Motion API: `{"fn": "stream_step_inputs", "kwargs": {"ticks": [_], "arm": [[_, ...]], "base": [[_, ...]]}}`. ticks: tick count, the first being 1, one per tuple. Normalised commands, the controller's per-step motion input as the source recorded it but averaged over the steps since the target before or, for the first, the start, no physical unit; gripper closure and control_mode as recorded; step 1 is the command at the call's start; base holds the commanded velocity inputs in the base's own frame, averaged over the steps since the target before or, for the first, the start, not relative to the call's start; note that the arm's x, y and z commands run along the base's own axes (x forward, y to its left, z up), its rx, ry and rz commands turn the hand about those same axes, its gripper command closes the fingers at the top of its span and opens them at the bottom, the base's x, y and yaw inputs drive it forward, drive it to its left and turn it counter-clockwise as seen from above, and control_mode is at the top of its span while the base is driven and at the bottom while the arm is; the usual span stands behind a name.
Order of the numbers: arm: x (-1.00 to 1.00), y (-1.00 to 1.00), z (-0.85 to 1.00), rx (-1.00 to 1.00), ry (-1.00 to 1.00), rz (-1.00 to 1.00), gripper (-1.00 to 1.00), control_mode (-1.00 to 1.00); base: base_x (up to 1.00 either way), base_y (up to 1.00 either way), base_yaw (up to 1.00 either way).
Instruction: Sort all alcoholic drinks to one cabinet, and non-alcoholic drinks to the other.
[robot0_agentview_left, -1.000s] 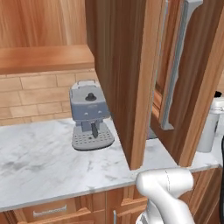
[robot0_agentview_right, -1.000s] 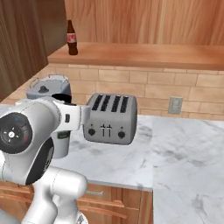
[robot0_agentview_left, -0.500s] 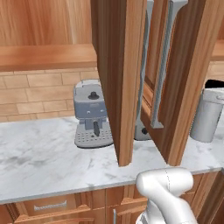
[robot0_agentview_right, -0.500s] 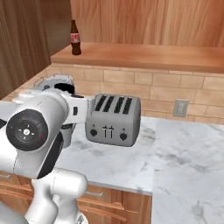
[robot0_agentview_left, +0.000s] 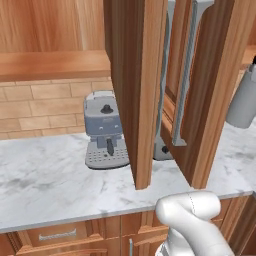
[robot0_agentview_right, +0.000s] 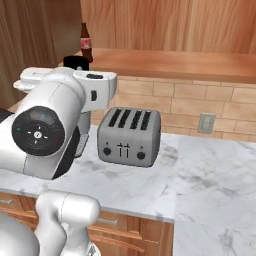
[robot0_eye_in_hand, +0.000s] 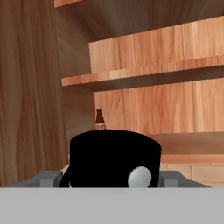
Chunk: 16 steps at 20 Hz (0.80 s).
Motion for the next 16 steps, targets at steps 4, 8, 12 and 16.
{"fn": "stream_step_inputs", "kwargs": {"ticks": [4, 8, 12, 16], "arm": [[0.31, -0.11, 0.25, 0.0, -0.23, 0.0, 1.0, -1.0], [0.68, 0.0, 0.25, 0.0, -0.24, 0.0, 1.0, -1.0], [0.69, 0.0, 0.34, 0.0, -0.23, 0.0, 1.0, -1.0], [0.57, 0.0, 0.31, 0.0, -0.11, 0.0, 1.0, -1.0]], "base": [[0.0, 0.0, 0.0], [0.0, 0.0, 0.0], [0.0, 0.0, 0.0], [0.0, 0.0, 0.0]]}}
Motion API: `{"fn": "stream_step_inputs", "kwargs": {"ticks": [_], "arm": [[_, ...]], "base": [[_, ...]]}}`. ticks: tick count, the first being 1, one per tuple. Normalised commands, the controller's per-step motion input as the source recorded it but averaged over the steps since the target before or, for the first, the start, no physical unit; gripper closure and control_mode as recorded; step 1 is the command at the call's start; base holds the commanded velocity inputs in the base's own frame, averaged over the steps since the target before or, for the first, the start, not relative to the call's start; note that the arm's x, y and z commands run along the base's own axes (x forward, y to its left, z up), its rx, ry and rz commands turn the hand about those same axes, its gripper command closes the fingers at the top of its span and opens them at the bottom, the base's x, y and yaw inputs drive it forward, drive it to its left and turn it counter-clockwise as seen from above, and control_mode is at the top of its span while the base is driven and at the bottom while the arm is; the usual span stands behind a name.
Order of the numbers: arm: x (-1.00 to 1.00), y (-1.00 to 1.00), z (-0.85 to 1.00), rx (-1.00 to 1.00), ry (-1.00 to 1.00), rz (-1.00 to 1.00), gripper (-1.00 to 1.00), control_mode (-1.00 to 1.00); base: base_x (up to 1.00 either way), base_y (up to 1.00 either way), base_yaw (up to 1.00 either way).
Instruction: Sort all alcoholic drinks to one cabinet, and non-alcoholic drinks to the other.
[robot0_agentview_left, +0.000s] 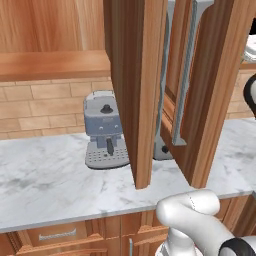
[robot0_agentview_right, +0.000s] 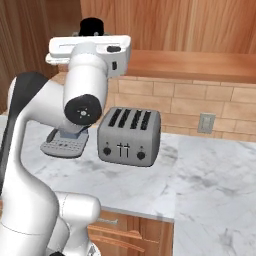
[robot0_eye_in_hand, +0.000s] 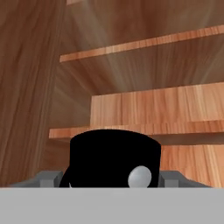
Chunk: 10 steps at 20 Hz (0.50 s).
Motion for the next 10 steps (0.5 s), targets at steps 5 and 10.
{"fn": "stream_step_inputs", "kwargs": {"ticks": [5, 10], "arm": [[0.63, 0.0, 0.2, 0.0, 0.0, 0.0, 1.0, -1.0], [0.57, 0.0, 0.15, -0.01, 0.0, 0.0, 1.0, -1.0]], "base": [[0.0, 0.0, 0.0], [0.0, 0.0, 0.0]]}}
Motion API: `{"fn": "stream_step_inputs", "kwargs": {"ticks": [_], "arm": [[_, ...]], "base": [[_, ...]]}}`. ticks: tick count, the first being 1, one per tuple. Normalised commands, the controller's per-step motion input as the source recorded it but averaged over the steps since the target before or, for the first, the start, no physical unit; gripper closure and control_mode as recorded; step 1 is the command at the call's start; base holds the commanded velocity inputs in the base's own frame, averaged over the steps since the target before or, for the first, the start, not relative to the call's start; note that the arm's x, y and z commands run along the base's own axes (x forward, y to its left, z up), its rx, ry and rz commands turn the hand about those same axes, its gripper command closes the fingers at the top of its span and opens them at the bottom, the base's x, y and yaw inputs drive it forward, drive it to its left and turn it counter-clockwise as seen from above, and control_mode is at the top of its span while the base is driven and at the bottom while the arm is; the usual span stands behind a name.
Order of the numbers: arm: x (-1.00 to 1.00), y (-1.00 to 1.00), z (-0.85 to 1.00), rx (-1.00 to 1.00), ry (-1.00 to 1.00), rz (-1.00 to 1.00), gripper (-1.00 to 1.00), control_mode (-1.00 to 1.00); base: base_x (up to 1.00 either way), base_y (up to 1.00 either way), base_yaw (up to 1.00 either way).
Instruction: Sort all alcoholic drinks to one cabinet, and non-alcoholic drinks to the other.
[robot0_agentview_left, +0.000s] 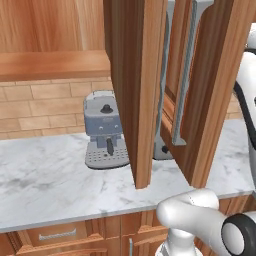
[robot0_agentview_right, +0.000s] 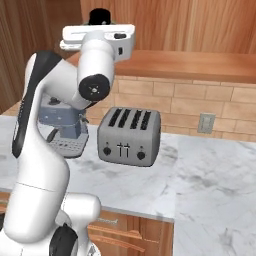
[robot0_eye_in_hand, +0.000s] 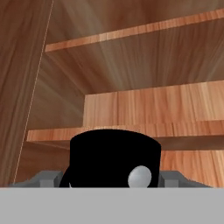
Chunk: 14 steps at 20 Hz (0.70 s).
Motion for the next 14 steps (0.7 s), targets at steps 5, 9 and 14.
{"fn": "stream_step_inputs", "kwargs": {"ticks": [5, 9, 14], "arm": [[0.57, 0.0, 0.06, -0.05, 0.0, 0.0, 1.0, -1.0], [0.51, 0.0, 0.0, -0.11, 0.01, 0.0, 1.0, -1.0], [0.53, 0.0, 0.0, -0.1, 0.03, 0.0, 1.0, -1.0]], "base": [[0.0, 0.0, 0.0], [0.0, 0.0, 0.0], [0.0, 0.0, 0.0]]}}
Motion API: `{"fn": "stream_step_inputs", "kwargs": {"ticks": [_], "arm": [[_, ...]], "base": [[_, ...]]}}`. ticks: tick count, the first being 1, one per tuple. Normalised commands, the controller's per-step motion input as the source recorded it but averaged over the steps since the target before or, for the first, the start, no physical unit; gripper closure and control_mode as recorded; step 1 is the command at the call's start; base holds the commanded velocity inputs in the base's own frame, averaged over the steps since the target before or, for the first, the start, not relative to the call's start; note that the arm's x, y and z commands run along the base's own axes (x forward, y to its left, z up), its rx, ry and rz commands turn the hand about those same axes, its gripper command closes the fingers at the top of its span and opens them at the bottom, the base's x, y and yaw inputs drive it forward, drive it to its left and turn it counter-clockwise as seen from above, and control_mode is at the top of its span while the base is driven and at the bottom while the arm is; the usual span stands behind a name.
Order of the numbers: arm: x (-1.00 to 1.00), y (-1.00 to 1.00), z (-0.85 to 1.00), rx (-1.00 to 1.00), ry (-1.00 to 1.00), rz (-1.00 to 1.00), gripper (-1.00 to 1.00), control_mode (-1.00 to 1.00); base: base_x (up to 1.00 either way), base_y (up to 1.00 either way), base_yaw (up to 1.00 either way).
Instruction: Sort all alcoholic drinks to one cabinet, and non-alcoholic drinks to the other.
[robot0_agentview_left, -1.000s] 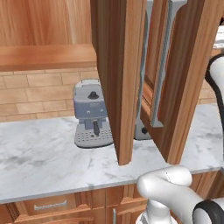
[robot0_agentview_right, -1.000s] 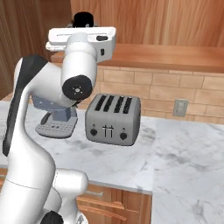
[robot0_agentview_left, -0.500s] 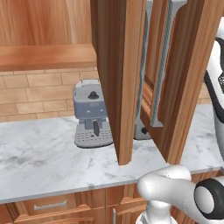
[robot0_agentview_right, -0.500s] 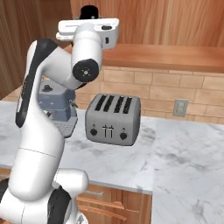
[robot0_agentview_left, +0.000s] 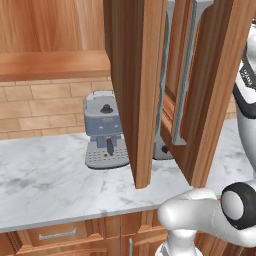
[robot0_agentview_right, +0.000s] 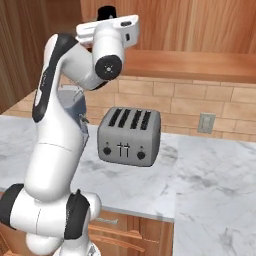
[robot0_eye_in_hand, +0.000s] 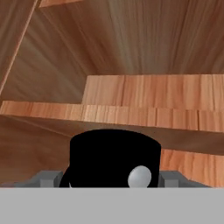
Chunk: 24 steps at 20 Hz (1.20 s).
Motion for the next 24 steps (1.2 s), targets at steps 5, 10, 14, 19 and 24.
{"fn": "stream_step_inputs", "kwargs": {"ticks": [5, 10, 14, 19, 24], "arm": [[0.53, 0.0, 0.0, -0.07, 0.13, 0.0, 1.0, -1.0], [0.59, 0.0, 0.0, -0.01, 0.21, 0.0, 1.0, -1.0], [0.53, 0.0, 0.0, 0.0, 0.19, 0.0, 1.0, -1.0], [0.49, 0.0, 0.0, 0.0, 0.08, 0.0, 1.0, -1.0], [0.5, -0.01, 0.0, 0.0, 0.01, 0.0, 1.0, -1.0]], "base": [[0.0, 0.0, 0.0], [0.0, 0.0, 0.0], [0.0, 0.0, 0.0], [0.0, 0.0, 0.0], [0.0, 0.0, 0.0]]}}
